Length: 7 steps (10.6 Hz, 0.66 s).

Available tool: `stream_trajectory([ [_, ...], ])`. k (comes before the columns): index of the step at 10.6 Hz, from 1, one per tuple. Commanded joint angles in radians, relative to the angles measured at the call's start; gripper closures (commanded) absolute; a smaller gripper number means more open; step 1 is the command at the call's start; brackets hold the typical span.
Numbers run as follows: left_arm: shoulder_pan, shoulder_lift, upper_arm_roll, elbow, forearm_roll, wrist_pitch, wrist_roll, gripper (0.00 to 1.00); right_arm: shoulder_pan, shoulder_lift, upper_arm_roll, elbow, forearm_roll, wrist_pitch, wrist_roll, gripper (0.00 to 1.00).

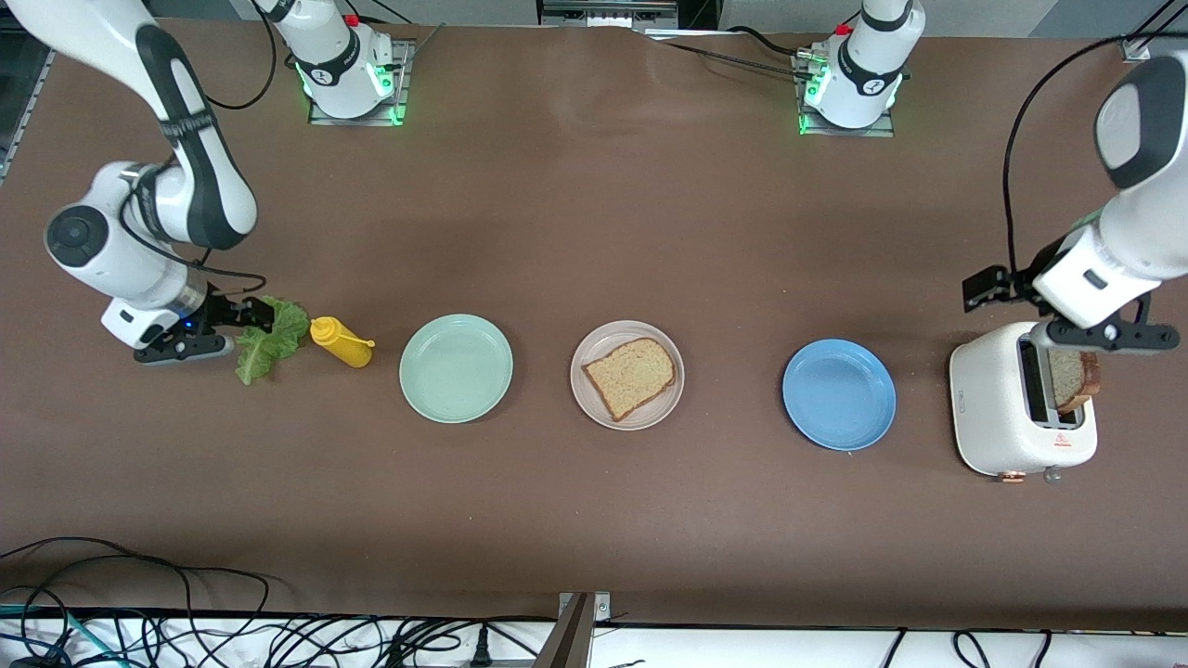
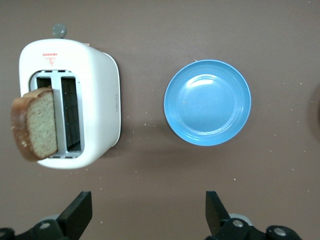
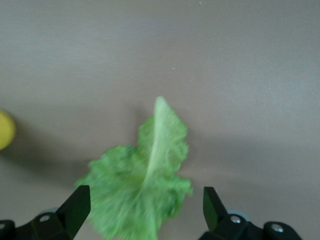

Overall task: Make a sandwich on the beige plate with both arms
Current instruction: 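Lower the right gripper to the lettuce while the left gripper withdraws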

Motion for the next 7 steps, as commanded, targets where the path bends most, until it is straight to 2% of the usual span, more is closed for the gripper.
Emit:
stream_trajectory([
  [1,0.000,-0.079,-0.003,-0.010,0.015,-0.043,-0.015,0.00,-0.021,0.058,0.001,0.000,0.085,0.087,0.022,0.00],
  [2,0.000,-0.080,-0.005,0.040,0.015,-0.113,-0.015,0.00,-0.021,0.071,0.001,-0.001,0.113,0.111,0.023,0.04],
  [3,0.000,-0.080,-0.006,0.091,0.013,-0.180,-0.012,0.00,-0.021,0.077,0.001,-0.001,0.114,0.113,0.023,0.17],
  [5,0.000,-0.085,-0.010,0.169,0.010,-0.296,-0.009,0.00,-0.021,0.078,0.002,-0.001,0.121,0.110,0.038,0.69],
  [6,0.000,-0.094,-0.011,0.191,-0.011,-0.333,-0.007,0.00,-0.021,0.078,0.002,0.000,0.121,0.109,0.055,0.87],
  [7,0.000,-0.094,-0.013,0.203,-0.028,-0.351,-0.007,0.00,-0.021,0.078,0.002,0.000,0.121,0.107,0.074,1.00],
])
